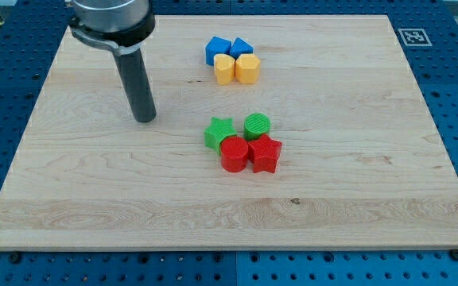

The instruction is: Slide green star diagonally to the green circle

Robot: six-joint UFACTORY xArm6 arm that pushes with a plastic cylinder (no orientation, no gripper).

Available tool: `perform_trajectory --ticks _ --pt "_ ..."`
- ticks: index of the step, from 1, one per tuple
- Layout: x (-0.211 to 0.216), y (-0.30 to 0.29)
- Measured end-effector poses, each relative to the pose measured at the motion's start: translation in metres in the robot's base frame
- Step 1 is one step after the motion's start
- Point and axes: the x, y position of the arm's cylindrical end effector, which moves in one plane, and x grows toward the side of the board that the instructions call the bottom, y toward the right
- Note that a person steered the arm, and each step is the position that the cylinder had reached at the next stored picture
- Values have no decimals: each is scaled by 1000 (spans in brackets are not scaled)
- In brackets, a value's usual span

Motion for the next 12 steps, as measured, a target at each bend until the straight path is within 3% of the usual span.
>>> perform_trajectory --ticks 1,3,7,10,12 --pt "24 25" --pt "30 68" --pt "54 96" --pt "54 117" --pt "28 136"
